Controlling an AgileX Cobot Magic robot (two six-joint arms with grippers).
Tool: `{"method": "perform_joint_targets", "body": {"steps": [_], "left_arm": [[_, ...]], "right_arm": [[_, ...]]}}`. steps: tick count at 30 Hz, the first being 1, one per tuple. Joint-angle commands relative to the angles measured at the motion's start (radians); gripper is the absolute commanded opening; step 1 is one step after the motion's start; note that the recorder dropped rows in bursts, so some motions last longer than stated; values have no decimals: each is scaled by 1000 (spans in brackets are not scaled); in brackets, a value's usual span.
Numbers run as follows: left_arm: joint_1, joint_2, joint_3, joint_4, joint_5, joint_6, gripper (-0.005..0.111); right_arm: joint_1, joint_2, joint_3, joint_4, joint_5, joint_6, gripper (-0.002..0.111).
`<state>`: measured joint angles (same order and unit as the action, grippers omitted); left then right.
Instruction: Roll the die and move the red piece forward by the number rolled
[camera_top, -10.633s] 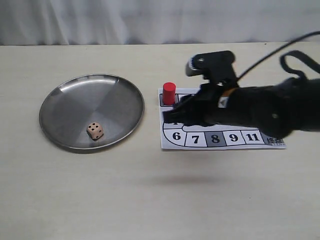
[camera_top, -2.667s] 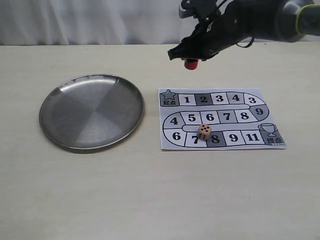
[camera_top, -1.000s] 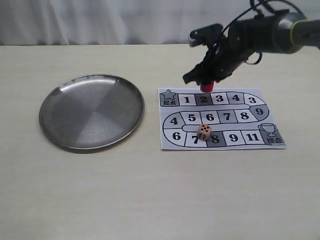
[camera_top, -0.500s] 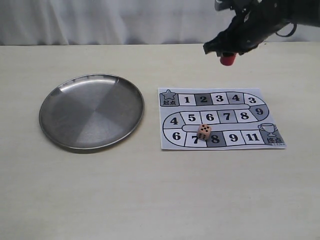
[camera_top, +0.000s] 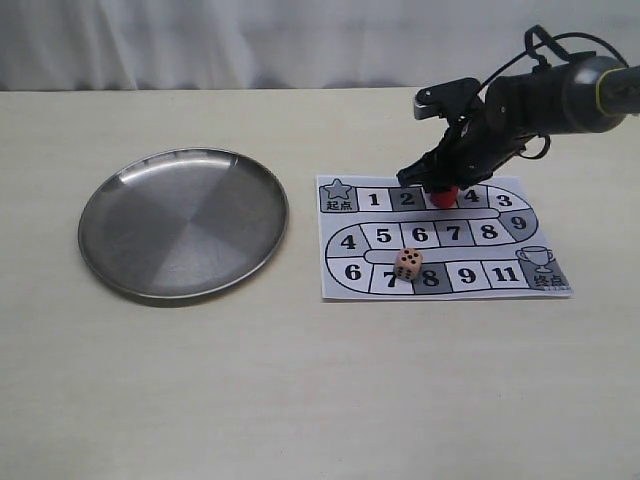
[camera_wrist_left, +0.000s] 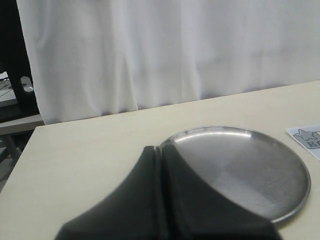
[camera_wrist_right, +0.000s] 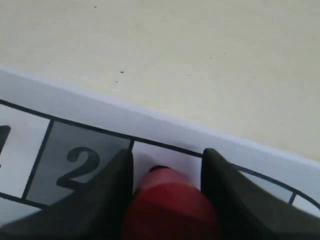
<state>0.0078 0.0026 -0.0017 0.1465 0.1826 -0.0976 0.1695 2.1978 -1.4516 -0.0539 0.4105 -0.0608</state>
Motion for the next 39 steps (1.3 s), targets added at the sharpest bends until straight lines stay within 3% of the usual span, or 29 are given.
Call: {"method": "perform_joint_targets", "body": {"steps": [1, 18, 26, 39], "left_arm": [[-8, -3, 2, -2, -9, -1, 0], [-8, -3, 2, -2, -9, -1, 0], [-8, -3, 2, -2, -9, -1, 0], [-8, -3, 2, -2, -9, -1, 0]], "right_arm": [[-4, 8, 2, 6, 12, 0, 5], [-13, -310, 0, -27, -1, 0, 5], [-64, -213, 0, -30, 30, 48, 5], [-64, 9, 0, -43, 36, 51, 5]]}}
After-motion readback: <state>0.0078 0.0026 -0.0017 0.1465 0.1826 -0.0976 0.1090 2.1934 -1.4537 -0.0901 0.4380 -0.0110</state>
